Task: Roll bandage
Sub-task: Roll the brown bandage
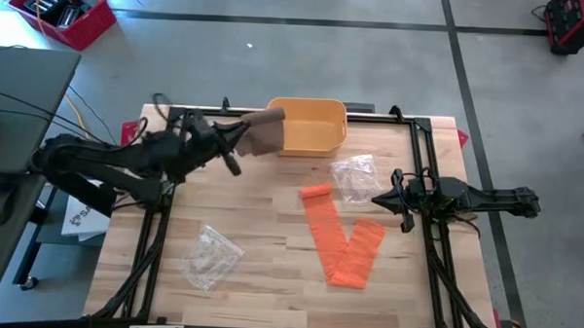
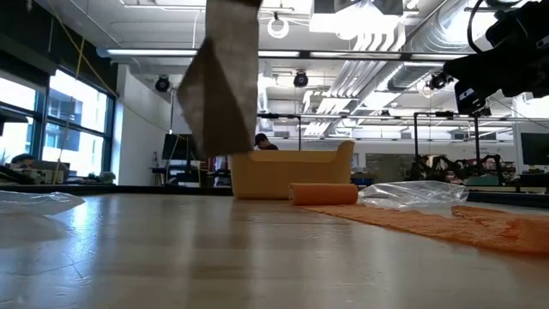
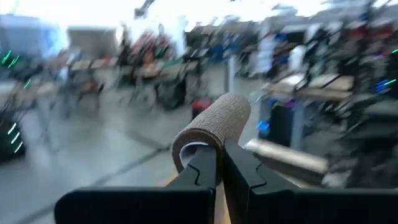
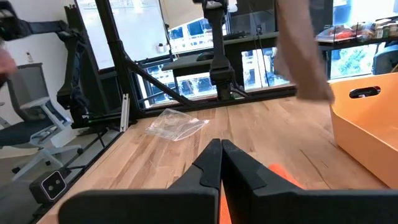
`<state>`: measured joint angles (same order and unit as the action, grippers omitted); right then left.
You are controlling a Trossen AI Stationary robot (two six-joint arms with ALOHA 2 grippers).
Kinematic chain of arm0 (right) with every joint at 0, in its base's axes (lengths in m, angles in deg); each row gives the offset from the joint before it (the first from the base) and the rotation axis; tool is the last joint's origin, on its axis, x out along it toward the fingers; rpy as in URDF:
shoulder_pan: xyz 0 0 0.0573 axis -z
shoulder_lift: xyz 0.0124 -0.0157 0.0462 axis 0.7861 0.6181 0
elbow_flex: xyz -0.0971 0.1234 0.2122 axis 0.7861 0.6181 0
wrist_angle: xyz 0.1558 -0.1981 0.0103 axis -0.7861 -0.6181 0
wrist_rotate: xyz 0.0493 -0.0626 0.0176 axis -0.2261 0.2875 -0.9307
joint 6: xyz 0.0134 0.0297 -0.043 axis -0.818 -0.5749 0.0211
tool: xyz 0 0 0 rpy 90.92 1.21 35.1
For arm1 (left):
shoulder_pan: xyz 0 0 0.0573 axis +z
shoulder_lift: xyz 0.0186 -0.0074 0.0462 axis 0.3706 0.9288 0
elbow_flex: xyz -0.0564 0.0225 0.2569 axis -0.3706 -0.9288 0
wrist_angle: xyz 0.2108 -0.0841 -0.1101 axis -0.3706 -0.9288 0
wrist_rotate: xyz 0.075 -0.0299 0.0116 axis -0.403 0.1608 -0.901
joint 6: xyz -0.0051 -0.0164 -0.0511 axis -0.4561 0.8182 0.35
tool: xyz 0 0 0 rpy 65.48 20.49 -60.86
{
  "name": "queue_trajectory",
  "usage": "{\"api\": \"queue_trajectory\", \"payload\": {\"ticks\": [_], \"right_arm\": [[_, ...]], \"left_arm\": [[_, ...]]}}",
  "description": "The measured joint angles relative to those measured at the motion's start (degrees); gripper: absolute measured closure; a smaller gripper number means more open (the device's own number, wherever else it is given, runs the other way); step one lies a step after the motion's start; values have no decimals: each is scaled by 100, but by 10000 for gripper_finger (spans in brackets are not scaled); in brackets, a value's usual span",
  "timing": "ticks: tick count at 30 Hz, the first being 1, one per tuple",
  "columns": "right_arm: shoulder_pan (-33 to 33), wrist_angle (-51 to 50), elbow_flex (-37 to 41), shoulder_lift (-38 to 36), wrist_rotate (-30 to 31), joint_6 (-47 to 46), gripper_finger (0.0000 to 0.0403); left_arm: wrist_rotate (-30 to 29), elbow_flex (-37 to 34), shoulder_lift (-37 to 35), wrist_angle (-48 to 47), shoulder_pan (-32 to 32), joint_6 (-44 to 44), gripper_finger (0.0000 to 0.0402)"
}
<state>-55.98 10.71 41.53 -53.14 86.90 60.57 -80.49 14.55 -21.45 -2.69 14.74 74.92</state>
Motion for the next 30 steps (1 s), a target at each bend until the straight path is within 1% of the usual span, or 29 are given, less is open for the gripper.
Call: {"api": "queue_trajectory", "payload": {"ticks": [4,6,7,8,10,11,12,13,16,20,23,26,30], "right_arm": [[0,1,0,0,0,0,402],[0,2,0,0,0,0,402],[2,1,-1,0,0,0,402],[0,0,0,0,0,0,402],[0,2,-1,0,0,0,402],[0,0,0,0,0,0,402],[0,2,-2,0,0,0,402],[2,2,-2,0,0,0,402],[0,0,0,0,0,0,402],[0,2,0,0,0,0,402],[2,0,-2,0,0,0,402],[2,0,0,0,0,0,402],[0,0,-2,0,0,0,402]], "left_arm": [[343,320,154,808,-863,-884,400],[332,361,333,1114,-1281,-1455,400],[95,359,451,1189,-1436,-1732,400],[-328,355,584,1202,-1519,-1934,400],[-1501,343,848,1158,-1502,-2149,400],[-1920,342,968,1139,-1458,-2177,400],[-2129,342,1065,1105,-1419,-2174,400],[-2167,342,1150,1072,-1406,-2167,400],[-1991,344,1368,1097,-1440,-2079,400],[-2014,344,1558,1135,-1514,-1958,400],[-1920,344,1611,1433,-1607,-2044,400],[-1647,344,1605,2044,-1762,-2447,400],[-1282,364,1574,3016,-1967,-3359,400]]}}
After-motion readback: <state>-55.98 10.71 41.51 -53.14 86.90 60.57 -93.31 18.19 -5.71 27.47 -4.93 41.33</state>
